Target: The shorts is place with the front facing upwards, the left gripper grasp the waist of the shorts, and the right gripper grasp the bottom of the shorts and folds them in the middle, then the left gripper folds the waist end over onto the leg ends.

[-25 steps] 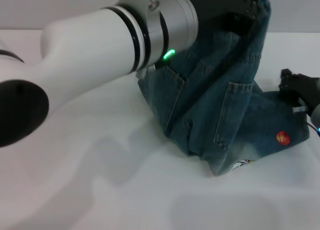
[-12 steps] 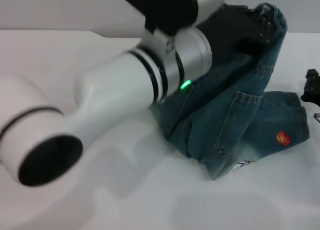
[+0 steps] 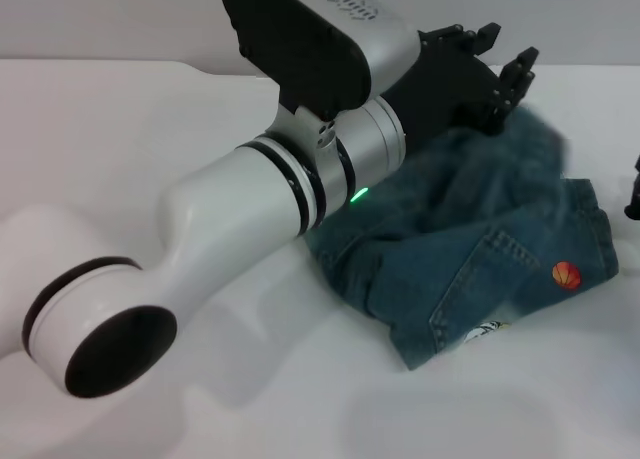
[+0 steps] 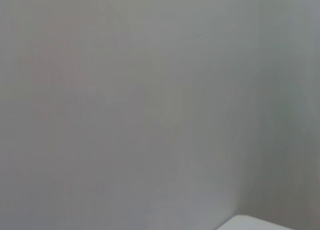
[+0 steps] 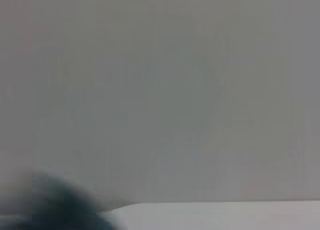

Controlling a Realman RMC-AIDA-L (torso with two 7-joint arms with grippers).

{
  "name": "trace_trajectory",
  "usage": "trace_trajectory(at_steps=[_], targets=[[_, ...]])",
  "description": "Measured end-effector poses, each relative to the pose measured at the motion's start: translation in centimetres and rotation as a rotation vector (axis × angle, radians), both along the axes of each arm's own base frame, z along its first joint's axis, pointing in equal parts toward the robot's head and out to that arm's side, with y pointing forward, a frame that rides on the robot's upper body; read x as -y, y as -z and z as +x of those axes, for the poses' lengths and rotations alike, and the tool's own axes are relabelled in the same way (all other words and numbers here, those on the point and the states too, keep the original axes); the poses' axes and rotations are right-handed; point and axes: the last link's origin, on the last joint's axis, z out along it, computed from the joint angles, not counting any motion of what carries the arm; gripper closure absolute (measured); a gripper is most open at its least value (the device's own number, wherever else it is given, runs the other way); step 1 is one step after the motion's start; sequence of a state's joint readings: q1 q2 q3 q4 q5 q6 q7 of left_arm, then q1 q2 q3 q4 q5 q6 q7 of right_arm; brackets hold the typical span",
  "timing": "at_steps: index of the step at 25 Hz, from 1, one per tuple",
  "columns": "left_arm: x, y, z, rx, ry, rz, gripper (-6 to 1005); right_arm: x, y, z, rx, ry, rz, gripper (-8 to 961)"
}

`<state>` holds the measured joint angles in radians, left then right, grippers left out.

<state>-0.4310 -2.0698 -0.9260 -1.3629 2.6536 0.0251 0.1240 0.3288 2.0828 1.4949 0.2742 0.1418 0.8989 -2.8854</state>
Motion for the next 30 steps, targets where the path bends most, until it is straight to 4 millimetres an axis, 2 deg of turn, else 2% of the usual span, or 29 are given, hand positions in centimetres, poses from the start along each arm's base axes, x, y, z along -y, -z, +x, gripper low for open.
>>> trace_trajectory(at_steps=[4, 7, 11, 12, 13, 15, 17, 19, 22, 25, 27, 30], targets=[[0.2, -0.1, 0.1, 0.003, 0.008, 0.003, 640, 0.7, -0.5, 0.5, -0.011, 0.012, 0.029, 954], [0.0, -0.5, -0.4, 0.021, 0.005, 0.03, 575, 1.9, -1.9, 1.6, -0.014, 0.033, 0.1, 954], [-0.5, -1.4, -2.4, 0.057, 0.017, 0.141, 490, 2.8, -3.1, 2.4, 0.008, 0.038, 0.144, 954], [-0.7, -1.7, -3.1, 0.064, 0.015, 0.171, 431, 3.6, -4.0, 3.0, 0.022, 0.049, 0.174, 954], [-0.8, -1.9, -3.4, 0.069, 0.013, 0.188, 373, 3.6, -4.0, 3.0, 0.022, 0.049, 0.174, 953], [-1.7, -3.2, -6.3, 0.096, -0.032, 0.288, 256, 4.3, -4.7, 3.2, 0.03, 0.046, 0.198, 953], [-2.2, -3.6, -8.6, 0.093, -0.065, 0.337, 224, 5.1, -5.0, 3.0, 0.048, 0.009, 0.208, 953], [-2.7, -4.0, -11.8, 0.08, -0.109, 0.393, 191, 5.3, -4.9, 2.9, 0.058, -0.001, 0.196, 953], [-2.9, -4.6, -15.3, 0.079, -0.165, 0.464, 143, 5.2, -4.4, 2.8, 0.082, -0.015, 0.157, 953], [-2.8, -5.1, -18.6, 0.055, -0.226, 0.518, 151, 5.2, -4.3, 2.9, 0.092, -0.012, 0.144, 954], [-2.7, -5.3, -20.6, 0.044, -0.294, 0.533, 151, 5.4, -4.4, 3.1, 0.092, -0.005, 0.148, 954], [-2.5, -5.5, -21.3, 0.038, -0.316, 0.542, 151, 5.5, -4.4, 3.3, 0.093, 0.002, 0.149, 953]])
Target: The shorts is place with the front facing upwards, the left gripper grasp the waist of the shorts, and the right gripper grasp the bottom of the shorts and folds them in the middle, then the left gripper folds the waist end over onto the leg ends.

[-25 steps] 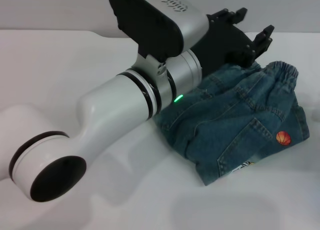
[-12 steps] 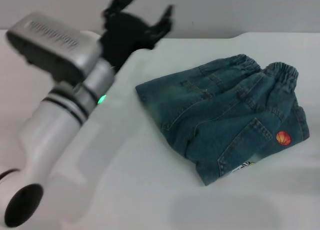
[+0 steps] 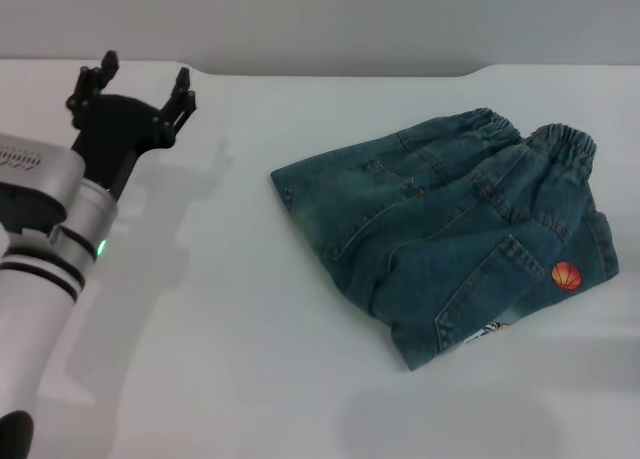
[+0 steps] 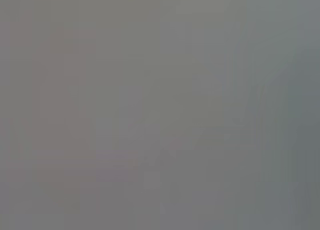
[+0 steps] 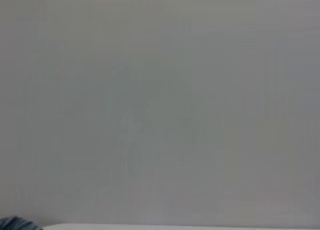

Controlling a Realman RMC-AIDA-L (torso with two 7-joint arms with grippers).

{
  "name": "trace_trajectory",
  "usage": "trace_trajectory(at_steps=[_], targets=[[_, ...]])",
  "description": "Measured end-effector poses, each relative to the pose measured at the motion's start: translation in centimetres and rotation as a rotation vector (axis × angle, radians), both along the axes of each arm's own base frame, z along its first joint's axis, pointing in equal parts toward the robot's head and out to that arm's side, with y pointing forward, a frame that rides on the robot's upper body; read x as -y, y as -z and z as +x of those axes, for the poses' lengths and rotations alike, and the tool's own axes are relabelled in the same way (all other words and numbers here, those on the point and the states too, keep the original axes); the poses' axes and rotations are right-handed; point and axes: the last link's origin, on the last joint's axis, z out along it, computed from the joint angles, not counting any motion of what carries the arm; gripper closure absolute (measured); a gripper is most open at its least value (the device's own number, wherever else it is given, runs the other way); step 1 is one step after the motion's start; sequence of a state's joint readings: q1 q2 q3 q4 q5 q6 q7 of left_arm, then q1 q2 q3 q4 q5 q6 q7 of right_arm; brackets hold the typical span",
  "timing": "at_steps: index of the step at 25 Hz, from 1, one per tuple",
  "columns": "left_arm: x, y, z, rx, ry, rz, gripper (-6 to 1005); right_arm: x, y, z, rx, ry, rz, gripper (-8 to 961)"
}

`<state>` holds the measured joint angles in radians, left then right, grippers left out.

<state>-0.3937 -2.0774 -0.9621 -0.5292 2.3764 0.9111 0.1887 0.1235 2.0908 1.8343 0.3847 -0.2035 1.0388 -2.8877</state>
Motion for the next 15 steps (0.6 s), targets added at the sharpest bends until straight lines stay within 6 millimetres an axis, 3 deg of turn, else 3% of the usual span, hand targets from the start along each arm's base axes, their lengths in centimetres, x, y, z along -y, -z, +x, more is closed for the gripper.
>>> trace_trajectory(at_steps=[4, 15], targets=[[0.2, -0.1, -0.8, 0.009, -0.031, 0.012, 151, 0.0, -0.2, 0.2, 0.0, 0.009, 0.005, 953], [0.0, -0.7, -0.3, 0.055, -0.007, 0.047, 152, 0.0, -0.6, 1.3, -0.006, 0.08, 0.016, 954]])
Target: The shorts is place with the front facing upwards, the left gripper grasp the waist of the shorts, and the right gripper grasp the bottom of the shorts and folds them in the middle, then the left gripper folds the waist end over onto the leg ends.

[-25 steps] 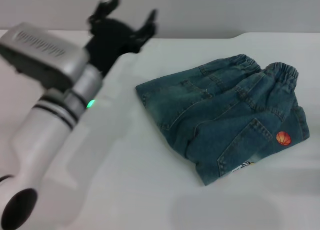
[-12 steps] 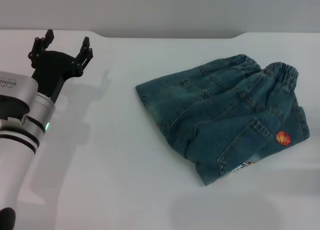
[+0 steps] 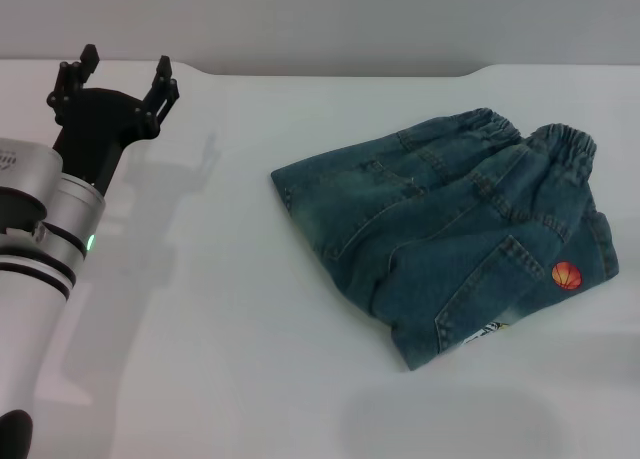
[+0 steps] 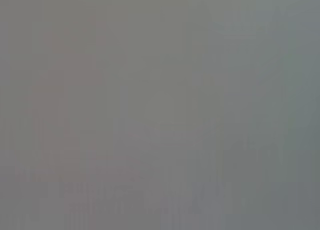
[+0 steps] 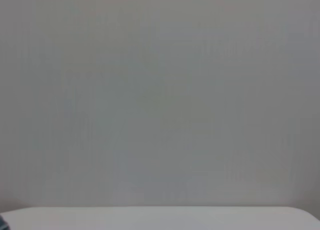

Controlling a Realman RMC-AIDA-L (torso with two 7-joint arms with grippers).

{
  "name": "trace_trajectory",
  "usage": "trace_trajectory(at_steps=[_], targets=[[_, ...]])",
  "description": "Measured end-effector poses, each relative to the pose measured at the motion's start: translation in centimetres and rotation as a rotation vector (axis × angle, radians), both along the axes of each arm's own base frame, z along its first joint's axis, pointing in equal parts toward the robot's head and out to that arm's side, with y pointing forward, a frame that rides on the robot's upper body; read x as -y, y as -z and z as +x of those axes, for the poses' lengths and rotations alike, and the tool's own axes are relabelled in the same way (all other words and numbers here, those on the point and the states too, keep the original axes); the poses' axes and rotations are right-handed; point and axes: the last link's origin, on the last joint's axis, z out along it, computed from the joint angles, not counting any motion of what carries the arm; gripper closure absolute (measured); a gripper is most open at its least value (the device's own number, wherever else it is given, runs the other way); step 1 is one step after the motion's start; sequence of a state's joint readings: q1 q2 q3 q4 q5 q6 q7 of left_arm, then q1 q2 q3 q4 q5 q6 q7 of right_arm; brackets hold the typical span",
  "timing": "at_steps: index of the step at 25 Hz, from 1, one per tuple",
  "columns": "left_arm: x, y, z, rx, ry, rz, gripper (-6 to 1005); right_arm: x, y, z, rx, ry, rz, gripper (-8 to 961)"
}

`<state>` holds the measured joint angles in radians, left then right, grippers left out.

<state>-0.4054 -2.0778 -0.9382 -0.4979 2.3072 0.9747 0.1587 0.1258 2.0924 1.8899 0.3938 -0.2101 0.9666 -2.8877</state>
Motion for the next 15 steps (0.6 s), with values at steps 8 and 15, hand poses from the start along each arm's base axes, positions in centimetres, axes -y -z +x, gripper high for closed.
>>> trace_trajectory(at_steps=[8, 15], targets=[[0.22, -0.25, -0.32, 0.009, -0.003, 0.009, 152, -0.21, 0.09, -0.14, 0.005, -0.006, -0.008, 953], [0.37, -0.21, -0.49, 0.006, -0.005, 0.005, 152, -0.31, -0.48, -0.93, 0.016, -0.057, 0.016, 953]])
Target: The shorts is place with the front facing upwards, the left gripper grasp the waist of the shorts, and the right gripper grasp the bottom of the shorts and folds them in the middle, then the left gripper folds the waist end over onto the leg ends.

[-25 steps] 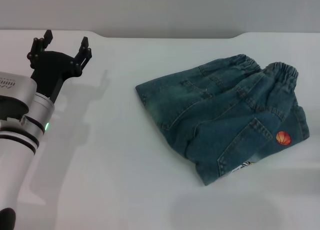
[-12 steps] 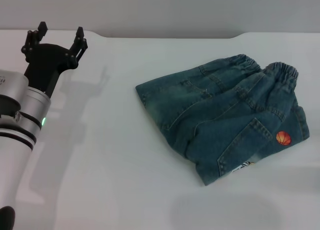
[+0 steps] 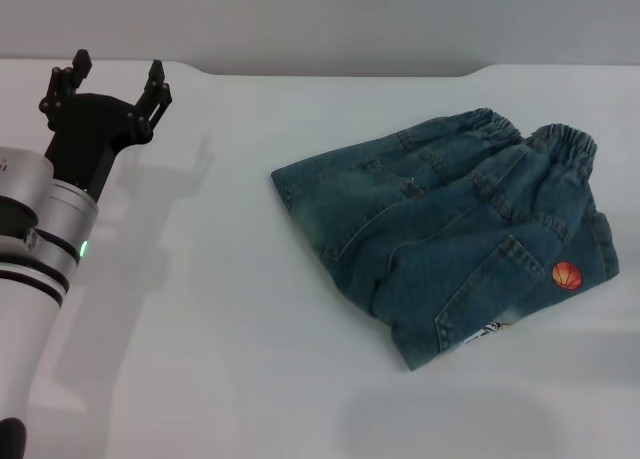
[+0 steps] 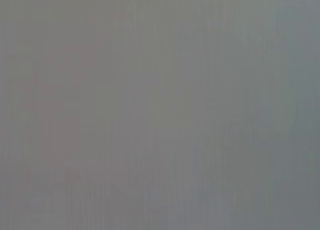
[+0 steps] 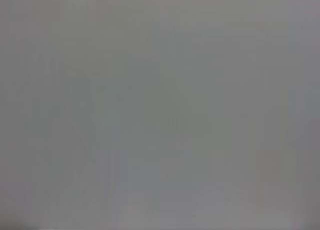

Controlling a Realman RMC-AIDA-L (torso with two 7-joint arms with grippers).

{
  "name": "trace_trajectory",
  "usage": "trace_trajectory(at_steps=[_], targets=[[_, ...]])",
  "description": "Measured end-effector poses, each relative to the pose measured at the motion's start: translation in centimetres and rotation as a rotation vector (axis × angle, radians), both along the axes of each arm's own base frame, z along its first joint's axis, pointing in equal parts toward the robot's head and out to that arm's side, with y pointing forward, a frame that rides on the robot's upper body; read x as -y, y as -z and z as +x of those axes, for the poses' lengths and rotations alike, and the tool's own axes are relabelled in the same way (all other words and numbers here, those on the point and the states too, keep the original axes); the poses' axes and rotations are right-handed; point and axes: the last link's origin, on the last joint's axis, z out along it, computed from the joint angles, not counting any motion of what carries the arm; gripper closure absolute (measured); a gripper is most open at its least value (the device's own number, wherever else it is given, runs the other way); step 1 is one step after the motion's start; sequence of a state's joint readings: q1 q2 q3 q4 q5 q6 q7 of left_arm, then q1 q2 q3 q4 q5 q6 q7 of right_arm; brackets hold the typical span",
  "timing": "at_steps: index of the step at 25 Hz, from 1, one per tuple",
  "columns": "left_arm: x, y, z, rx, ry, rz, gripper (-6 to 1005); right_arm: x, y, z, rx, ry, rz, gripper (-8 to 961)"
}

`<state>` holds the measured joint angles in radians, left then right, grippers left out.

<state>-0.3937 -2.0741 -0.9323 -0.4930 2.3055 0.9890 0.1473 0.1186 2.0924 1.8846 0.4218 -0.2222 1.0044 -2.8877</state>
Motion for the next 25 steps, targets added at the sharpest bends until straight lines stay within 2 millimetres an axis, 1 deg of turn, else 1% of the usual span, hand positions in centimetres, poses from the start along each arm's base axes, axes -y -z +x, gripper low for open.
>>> trace_trajectory(at_steps=[3, 7, 10, 17, 25], targets=[[0.0, 0.1, -0.2, -0.006, -0.008, -0.011, 151, 0.0, -0.2, -0.3, 0.0, -0.023, 0.014, 954], [-0.1, 0.3, -0.2, -0.003, -0.011, -0.017, 151, -0.2, -0.7, -1.4, 0.005, -0.094, 0.048, 954], [-0.3, 0.3, 0.0, -0.003, -0.008, -0.02, 151, -0.3, -0.8, -1.7, 0.006, -0.112, 0.055, 935], [-0.7, 0.2, 0.4, -0.006, 0.006, -0.021, 151, -0.8, -0.8, -2.1, 0.006, -0.126, 0.052, 890], [-0.6, 0.6, 0.5, -0.02, 0.008, -0.039, 151, -0.6, -0.5, -2.3, 0.024, -0.149, 0.027, 840]])
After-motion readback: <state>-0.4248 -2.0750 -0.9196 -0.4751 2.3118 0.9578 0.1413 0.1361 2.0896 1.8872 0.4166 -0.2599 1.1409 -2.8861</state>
